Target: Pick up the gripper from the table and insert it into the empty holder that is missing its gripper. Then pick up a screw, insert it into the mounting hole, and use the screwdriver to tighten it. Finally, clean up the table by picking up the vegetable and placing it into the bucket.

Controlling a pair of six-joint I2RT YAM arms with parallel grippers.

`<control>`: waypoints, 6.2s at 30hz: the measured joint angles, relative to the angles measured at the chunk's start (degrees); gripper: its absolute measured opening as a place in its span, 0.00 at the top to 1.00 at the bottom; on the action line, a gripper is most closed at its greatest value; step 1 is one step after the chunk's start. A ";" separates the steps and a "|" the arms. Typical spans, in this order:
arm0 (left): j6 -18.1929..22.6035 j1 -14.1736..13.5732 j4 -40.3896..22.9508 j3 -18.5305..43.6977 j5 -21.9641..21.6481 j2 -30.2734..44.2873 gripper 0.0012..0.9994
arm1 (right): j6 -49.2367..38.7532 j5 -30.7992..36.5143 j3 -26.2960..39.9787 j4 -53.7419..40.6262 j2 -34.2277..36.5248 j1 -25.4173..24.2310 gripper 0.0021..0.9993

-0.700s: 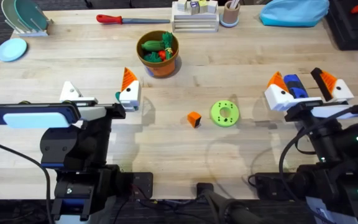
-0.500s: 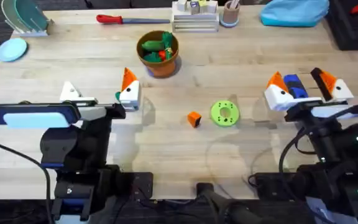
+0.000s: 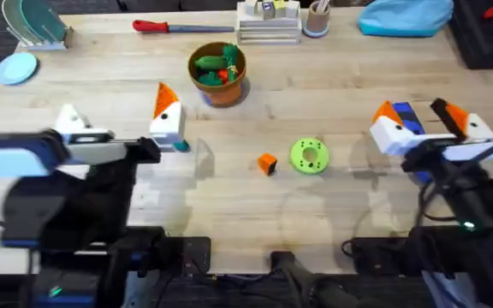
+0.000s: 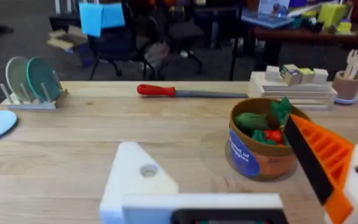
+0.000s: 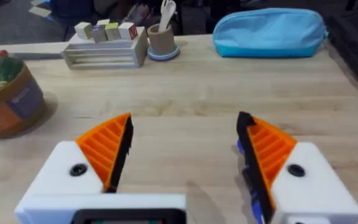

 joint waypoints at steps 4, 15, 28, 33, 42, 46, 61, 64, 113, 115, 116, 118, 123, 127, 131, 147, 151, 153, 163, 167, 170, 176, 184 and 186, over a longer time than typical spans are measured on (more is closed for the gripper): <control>-1.80 0.00 -10.12 9.29 -0.04 6.24 0.01 | 0.20 -0.07 11.41 -11.50 5.32 0.00 0.01; -9.26 0.00 -32.72 30.22 0.59 35.48 0.01 | 0.44 -0.26 39.29 -33.35 29.20 0.00 0.01; -25.08 0.00 -34.36 30.49 2.16 58.26 0.01 | 1.75 -0.26 40.98 -34.02 35.33 0.00 0.01; -29.94 0.00 -33.65 30.49 2.16 66.21 0.01 | 2.01 -0.26 41.01 -34.04 35.35 0.00 0.01; -28.32 -1.53 -31.38 30.49 2.16 67.47 0.99 | 2.19 -0.26 41.01 -34.04 35.35 0.00 0.01; -19.79 -7.23 -31.01 30.49 2.80 62.24 0.99 | 2.38 -0.76 41.01 -34.04 35.34 0.00 0.01; 4.65 -23.85 -21.76 30.49 6.23 43.94 0.01 | 2.54 -4.37 41.01 -35.28 35.35 0.00 0.01; 5.47 -23.85 -19.62 30.49 6.21 43.64 0.01 | 2.54 -4.37 41.01 -35.28 35.35 0.00 0.01; 3.12 -33.55 26.04 -11.96 12.70 8.04 0.01 | 2.56 -4.55 41.01 -35.28 35.35 0.00 0.01; 2.34 -33.55 21.84 -11.95 12.76 5.51 0.01 | 2.56 -4.55 41.01 -35.28 35.34 0.00 0.01; 2.00 -33.55 19.63 -11.93 12.86 4.20 0.01 | 2.56 -4.55 41.01 -35.28 35.34 0.00 0.01; 1.45 -33.55 14.51 -11.96 13.21 1.43 0.01 | 2.56 -4.55 41.01 -35.28 35.32 0.00 0.01; 0.71 -33.55 8.85 -11.96 14.01 -1.04 0.01 | 2.56 -4.55 41.01 -35.28 35.35 0.00 0.01; 0.54 -33.55 8.85 -11.96 14.01 -1.04 0.01 | 2.56 -4.55 41.01 -35.28 35.32 0.00 0.01; 0.55 -33.55 8.85 -11.96 14.01 -1.04 0.01 | 2.56 -4.55 41.01 -35.28 35.35 0.00 0.01; 0.54 -33.55 8.85 -11.96 14.01 -1.04 0.01 | 2.56 -4.55 41.01 -35.28 35.34 0.00 0.01; 0.55 -33.55 8.85 -11.96 13.93 -1.04 0.01 | 2.56 -4.57 41.01 -35.28 35.34 0.00 0.01; 0.54 -33.55 8.85 -11.96 13.73 -1.04 0.01 | 3.08 -4.71 41.01 -35.28 35.32 0.00 0.01; 0.54 -33.55 8.85 -11.96 13.73 -1.04 0.01 | 7.83 -11.85 41.03 -34.13 36.51 0.51 0.01; 0.54 -33.55 8.85 -11.96 13.73 -1.04 0.01 | 6.78 -14.29 41.81 -39.44 40.94 4.20 0.01; 0.54 -33.55 8.85 -11.96 13.90 -1.04 0.01 | 6.34 -13.71 43.20 -42.37 44.36 8.28 0.01; -2.31 -33.55 8.96 -11.96 15.42 -1.04 0.01 | 5.75 -13.31 44.97 -42.54 46.01 16.56 0.01; -5.50 -33.55 8.98 -11.96 15.68 -1.04 0.01 | 6.86 -14.42 45.16 -40.29 48.29 18.91 0.01; -5.69 -33.55 8.98 -11.93 15.65 -1.04 0.01 | 6.87 -14.98 45.23 -39.39 50.38 18.91 0.01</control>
